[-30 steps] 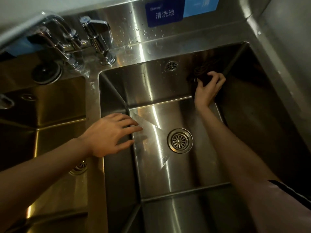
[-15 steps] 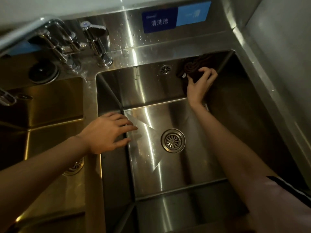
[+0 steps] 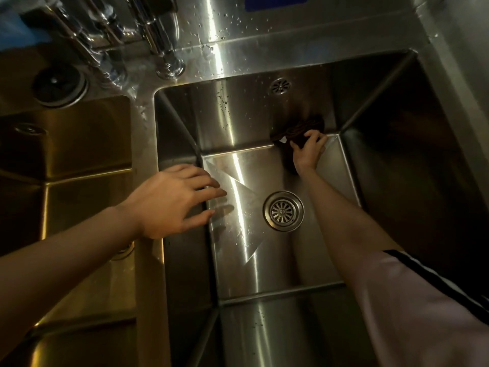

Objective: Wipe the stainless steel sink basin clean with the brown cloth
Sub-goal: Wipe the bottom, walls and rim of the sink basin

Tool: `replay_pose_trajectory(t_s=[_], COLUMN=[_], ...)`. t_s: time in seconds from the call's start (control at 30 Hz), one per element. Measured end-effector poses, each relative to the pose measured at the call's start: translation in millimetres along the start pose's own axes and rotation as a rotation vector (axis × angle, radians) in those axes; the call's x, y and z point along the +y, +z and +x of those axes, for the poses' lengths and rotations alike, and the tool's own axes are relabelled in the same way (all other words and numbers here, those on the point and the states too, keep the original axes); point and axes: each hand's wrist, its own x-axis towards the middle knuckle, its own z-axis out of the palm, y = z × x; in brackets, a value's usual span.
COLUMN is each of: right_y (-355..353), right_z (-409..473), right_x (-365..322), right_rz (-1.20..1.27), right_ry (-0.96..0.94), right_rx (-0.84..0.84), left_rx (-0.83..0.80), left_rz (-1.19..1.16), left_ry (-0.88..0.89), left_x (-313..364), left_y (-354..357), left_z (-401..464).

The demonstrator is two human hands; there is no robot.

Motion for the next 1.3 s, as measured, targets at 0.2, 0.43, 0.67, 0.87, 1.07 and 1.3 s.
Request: replay_pose_trajectory(t_s=[0.2, 0.43, 0.67, 0.87, 1.07, 1.3], right_y=[0, -32, -99, -117, -83, -24], right_z=[-7, -15, -22, -29, -31, -34], right_x=[-4, -42, -100, -132, -116, -74], right_rz=[0.077, 0.240, 0.356, 0.376, 0.345, 0.248], right_ry=[-0.013, -0.157, -0.334, -0.420, -0.373, -0.245], right_rx=[0.101, 0.319, 0.406, 0.466, 0.462, 0.330], left_rx=[-0.003, -0.032, -0.014, -0.064, -0.033, -0.016], left_rz=[-0.004, 0.006, 0.050, 0.010, 0.027, -0.011], left_ry=[0.004, -0.037, -0.033, -0.049, -0.007, 0.002], left_x=[-2, -2, 3, 2, 1, -1], left_y=[1, 2, -2, 0, -1, 2], left_z=[0, -1, -1, -1, -1, 0])
